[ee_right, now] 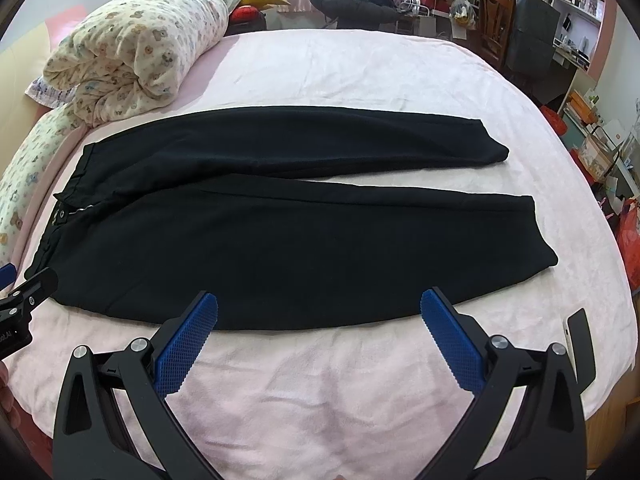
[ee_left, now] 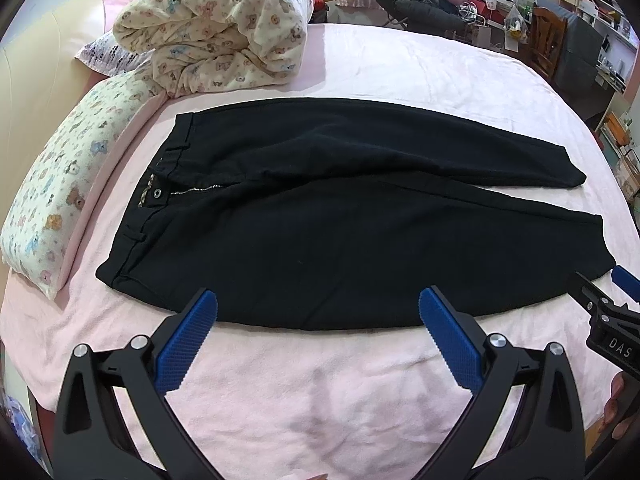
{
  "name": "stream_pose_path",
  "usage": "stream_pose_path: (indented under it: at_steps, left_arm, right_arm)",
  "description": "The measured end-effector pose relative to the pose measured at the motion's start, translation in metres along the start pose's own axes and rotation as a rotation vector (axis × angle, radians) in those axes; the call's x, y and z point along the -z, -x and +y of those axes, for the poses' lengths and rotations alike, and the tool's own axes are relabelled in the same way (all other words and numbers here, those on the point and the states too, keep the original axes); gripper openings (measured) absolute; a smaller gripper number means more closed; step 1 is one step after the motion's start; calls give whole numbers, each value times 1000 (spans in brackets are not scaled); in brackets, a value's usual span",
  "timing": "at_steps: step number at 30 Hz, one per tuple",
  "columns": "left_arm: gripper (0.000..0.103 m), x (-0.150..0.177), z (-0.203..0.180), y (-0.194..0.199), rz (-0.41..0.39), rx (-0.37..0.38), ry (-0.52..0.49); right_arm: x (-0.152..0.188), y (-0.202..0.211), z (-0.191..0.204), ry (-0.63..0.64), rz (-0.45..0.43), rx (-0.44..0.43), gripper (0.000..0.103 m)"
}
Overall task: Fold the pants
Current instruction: 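Move the right tool to the trouser leg hem and close on it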
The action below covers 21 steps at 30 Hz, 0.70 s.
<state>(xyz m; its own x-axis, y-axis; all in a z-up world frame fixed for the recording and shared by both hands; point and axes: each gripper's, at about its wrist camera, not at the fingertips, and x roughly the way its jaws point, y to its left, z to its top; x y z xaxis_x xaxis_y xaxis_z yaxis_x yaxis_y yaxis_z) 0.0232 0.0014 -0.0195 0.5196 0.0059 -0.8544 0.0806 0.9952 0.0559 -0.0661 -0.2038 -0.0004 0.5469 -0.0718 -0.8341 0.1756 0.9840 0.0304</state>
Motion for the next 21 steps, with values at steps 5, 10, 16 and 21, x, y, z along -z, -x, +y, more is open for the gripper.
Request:
stream_pose_path:
  at_steps: [5, 10, 16, 21]
  left_arm:
    - [101, -2, 2, -14, 40, -5, 23]
    - [101, -6, 5, -33, 82, -13, 68]
    - [101, -15, -5, -53, 133, -13, 85]
    - [101, -21, -22, -75, 223, -12, 72]
  right_arm:
    - [-16, -19, -14, -58, 70, -8, 102]
    - [-50, -52, -52, -188, 172, -29, 102]
    - [-105, -83, -108, -369, 172, -124, 102]
    - [-152, -110, -127, -321, 201, -92, 102]
